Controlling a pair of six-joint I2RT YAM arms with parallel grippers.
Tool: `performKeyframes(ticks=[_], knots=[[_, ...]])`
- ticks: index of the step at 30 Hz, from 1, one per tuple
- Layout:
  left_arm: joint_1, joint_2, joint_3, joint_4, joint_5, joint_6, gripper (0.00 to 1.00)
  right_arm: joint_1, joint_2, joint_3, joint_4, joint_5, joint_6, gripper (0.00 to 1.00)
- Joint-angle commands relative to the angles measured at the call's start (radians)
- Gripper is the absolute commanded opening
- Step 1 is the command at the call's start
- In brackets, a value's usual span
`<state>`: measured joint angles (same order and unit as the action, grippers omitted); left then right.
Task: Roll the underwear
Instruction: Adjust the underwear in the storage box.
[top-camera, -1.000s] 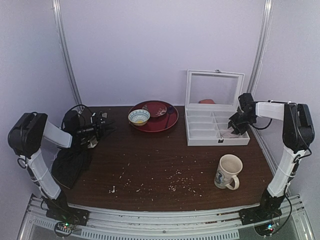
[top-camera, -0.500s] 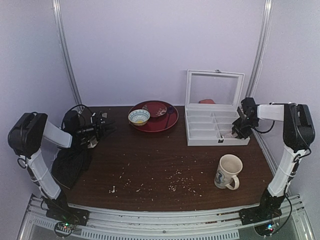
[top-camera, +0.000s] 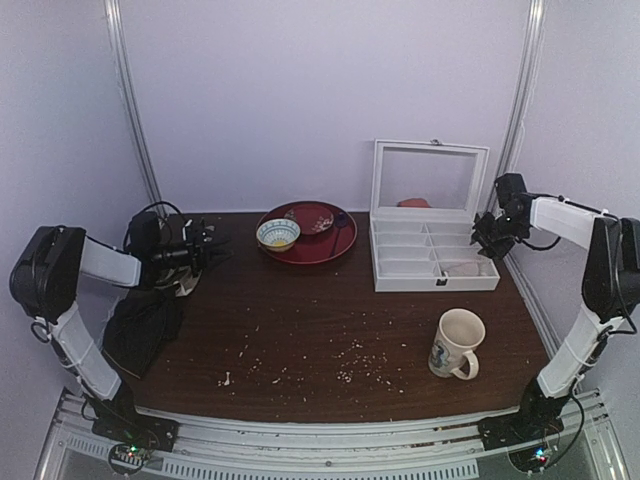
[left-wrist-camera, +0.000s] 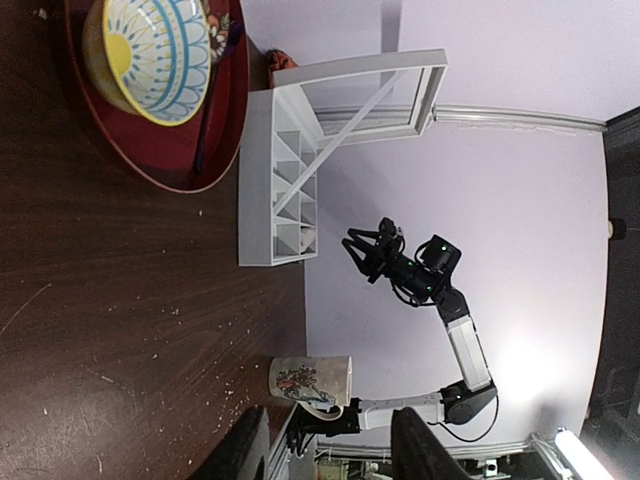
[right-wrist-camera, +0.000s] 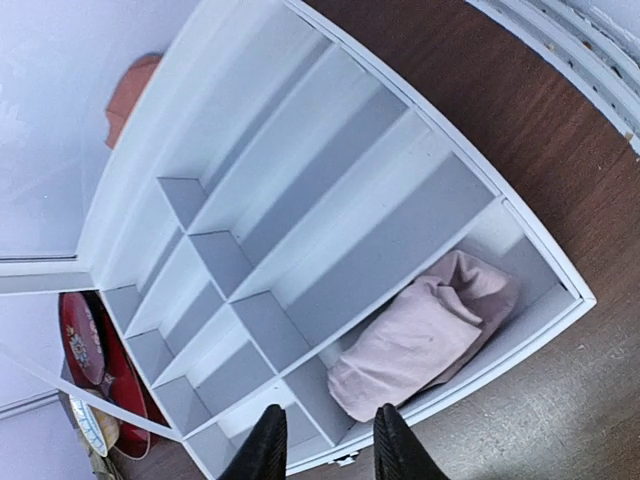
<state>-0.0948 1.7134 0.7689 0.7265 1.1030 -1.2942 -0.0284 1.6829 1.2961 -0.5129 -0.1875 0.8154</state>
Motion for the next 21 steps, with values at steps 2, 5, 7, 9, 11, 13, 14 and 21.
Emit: performKeyframes(ticks=[2,5,7,9,11,13,14,21], knots=[[-0.013,-0.06,0.086,-0.18,-0.006,0.148,0.57,-0.007,0.026,0.022,0.0,-0.012,-0.039,0.27],[-0.021,-0.076,0.101,-0.212,-0.016,0.159,0.57,-0.008,0.075,-0.001,0.06,-0.028,-0.019,0.26],[-0.028,-0.096,0.113,-0.271,-0.025,0.19,0.57,-0.008,0.111,-0.011,0.087,-0.029,-0.012,0.26],[-0.031,-0.121,0.121,-0.333,-0.036,0.225,0.57,-0.01,0.139,-0.018,0.108,-0.027,-0.009,0.26],[-0.034,-0.142,0.125,-0.376,-0.045,0.248,0.57,-0.011,0.166,-0.026,0.124,-0.031,-0.003,0.26],[-0.034,-0.156,0.121,-0.393,-0.05,0.256,0.57,-0.012,0.186,-0.036,0.134,-0.044,0.003,0.25],[-0.035,-0.161,0.118,-0.399,-0.052,0.256,0.57,-0.012,0.194,-0.042,0.14,-0.052,0.008,0.25],[-0.039,-0.186,0.119,-0.458,-0.071,0.298,0.57,-0.013,0.2,-0.068,0.149,-0.055,-0.013,0.25]])
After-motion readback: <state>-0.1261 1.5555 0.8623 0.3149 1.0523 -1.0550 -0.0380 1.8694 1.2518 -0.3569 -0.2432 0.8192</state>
